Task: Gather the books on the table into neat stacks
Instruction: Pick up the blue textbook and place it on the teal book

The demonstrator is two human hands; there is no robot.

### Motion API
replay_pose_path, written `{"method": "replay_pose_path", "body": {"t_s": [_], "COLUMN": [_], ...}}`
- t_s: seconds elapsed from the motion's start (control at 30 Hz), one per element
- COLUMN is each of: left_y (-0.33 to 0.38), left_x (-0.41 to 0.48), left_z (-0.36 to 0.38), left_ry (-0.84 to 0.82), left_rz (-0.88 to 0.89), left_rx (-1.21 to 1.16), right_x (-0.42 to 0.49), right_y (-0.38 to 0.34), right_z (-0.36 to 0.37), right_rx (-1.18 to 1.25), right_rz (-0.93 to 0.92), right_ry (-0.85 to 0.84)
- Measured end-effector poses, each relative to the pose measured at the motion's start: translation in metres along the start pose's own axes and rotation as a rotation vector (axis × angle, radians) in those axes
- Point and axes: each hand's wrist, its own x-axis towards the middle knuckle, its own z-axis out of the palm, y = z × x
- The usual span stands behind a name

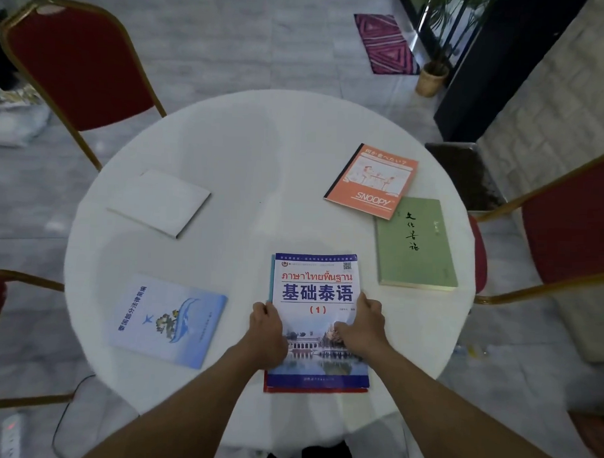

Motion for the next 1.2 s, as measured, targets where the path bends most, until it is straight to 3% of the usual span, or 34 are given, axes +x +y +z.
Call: {"method": "replay_pose_path", "body": {"t_s": [0.33,0.53,0.67,1.2], "left_y": [-0.001,0.009,0.035,0.171], "left_x": [0.006,0.017,0.035,0.172], "left_z": [-0.008,-0.03,-0.059,-0.128], "left_ry": [-0.093,0.021,0.09,0.103], "left_rz": [-0.064,0.029,0.124,0.134], "left_rx": [0.055,0.15,0.214,0.26], "right_x": [0.006,0.017,0.034,0.165], "right_y": [-0.002,-0.013,-0.025,-0.058], "right_z": [-0.004,-0.021,-0.047,-0.157], "right_rx": [-0.084,-0.08,-0.057,0.15], "right_rz": [0.008,0.001,-0.042,-0.041], "right_ry": [-0.051,-0.007,0.051,0.209]}}
